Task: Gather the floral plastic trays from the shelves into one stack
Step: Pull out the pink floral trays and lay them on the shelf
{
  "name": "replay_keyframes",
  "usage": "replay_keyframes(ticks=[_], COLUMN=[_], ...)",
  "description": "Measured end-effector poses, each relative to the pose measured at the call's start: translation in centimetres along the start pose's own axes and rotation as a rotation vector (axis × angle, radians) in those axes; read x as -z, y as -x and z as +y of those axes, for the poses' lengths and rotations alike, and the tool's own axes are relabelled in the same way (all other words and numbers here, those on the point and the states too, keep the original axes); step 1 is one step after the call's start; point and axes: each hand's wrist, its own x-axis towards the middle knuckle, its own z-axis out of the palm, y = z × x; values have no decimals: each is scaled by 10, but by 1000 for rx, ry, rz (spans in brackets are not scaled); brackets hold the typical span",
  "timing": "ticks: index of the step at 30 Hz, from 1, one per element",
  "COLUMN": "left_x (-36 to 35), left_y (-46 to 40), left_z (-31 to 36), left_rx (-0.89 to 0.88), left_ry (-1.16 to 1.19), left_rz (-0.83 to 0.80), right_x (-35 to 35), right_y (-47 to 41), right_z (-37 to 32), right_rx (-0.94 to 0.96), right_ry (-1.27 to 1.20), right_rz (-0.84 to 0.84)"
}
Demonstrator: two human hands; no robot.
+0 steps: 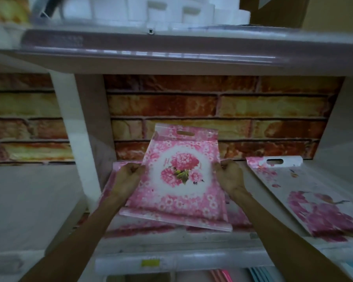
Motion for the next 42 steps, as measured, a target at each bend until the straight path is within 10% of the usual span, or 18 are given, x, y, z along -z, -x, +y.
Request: replay_keyframes(ticks=[12, 42], left_x=[83, 88], left_y=[10, 0], left_z=[-51, -107], left_rx=[124, 109], left_ry=[-232, -676], left_rz=[141, -87], right_x=[-97, -146], right_y=[7, 32], right_z=[-35, -28], right_rx=[114, 214], right_ry=[46, 556], right_rz=[-226, -398])
